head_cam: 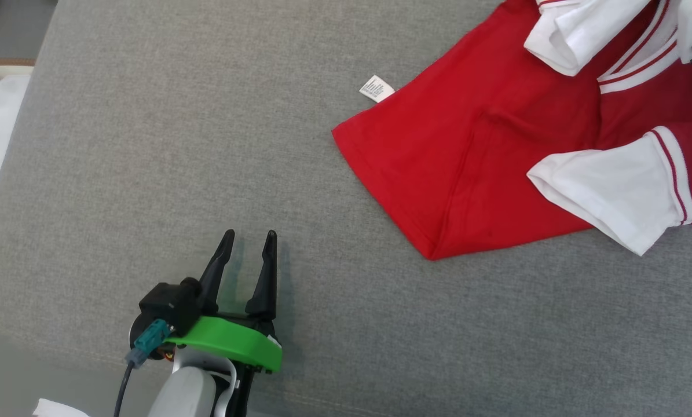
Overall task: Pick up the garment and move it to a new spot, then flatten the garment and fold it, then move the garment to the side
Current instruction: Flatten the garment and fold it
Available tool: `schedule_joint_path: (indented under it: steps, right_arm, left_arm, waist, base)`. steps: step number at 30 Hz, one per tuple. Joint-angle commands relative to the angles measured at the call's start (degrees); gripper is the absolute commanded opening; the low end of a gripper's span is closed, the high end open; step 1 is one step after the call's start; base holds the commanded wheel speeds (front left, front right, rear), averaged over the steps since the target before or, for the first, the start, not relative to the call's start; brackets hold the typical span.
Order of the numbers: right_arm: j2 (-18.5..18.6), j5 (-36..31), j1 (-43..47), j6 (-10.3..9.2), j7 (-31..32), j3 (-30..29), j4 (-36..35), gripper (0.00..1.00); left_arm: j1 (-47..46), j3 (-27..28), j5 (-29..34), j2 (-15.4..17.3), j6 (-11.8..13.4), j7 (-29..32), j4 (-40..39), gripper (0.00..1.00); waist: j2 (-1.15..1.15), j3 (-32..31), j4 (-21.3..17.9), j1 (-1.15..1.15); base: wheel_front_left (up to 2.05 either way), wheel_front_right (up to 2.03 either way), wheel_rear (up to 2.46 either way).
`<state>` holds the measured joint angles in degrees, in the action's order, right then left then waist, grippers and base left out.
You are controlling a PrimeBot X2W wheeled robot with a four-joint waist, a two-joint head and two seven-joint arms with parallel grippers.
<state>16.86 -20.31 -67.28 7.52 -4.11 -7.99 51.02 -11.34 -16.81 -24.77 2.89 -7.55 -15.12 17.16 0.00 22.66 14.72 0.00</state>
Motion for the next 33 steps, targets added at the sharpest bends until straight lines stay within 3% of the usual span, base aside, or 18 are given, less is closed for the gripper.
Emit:
schedule_joint_path:
  steps: [1, 7, 12, 16, 21, 27, 33]
  right_arm:
    - [-0.45, -2.04, 0.2, -0.07, -0.05, -2.53, -0.25, 1.0]
    - [-3.21, -6.5, 3.59, -0.08, -3.94, -9.59, -0.48, 1.0]
    - [-6.82, -5.75, 6.5, -0.08, -9.29, -9.54, 0.9, 1.0]
    - [-9.92, -2.58, 9.56, -0.08, -10.97, -5.74, 0.84, 1.0]
    - [-12.49, 6.4, 17.62, -0.08, -11.08, 3.31, -4.56, 1.0]
    - [-12.98, 15.32, 29.6, -0.08, -11.12, 9.51, -12.64, 1.0]
    - [-12.72, 18.43, 38.25, -0.08, -11.13, 12.38, -16.35, 1.0]
  left_arm:
    - [-1.23, -0.03, -0.37, 0.07, 0.14, -0.02, 0.13, 1.0]
    - [-1.2, 1.13, 0.18, 0.06, 0.13, -0.02, 0.33, 1.0]
    - [-1.03, 1.96, 1.37, 0.08, 0.13, -0.02, 0.23, 1.0]
    - [0.1, 2.6, 2.2, 0.1, 0.14, -0.02, 0.59, 1.0]
    - [1.9, 3.44, 2.9, 0.11, 0.13, -0.02, 1.08, 1.0]
    - [3.43, 4.03, 3.45, 0.11, 0.13, -0.02, 1.23, 1.0]
    - [4.71, 4.25, 3.67, 0.4, 0.14, -0.02, 1.46, 1.0]
  waist:
    - [0.0, 2.02, 2.09, 0.0]
    - [0.0, 1.4, 0.55, 0.0]
    - [0.0, -0.17, -1.93, 0.0]
    - [0.0, -2.27, -4.08, 0.0]
    - [0.0, -4.95, -6.58, 0.0]
    - [0.0, -7.05, -8.42, 0.0]
    - [0.0, -7.64, -9.35, 0.0]
  base:
    - [0.0, 0.0, 0.0]
    - [0.0, 0.0, 0.0]
    - [0.0, 0.0, 0.0]
    - [0.0, 0.0, 0.0]
    - [0.0, 0.0, 0.0]
    - [0.0, 0.0, 0.0]
    - [0.0, 0.0, 0.0]
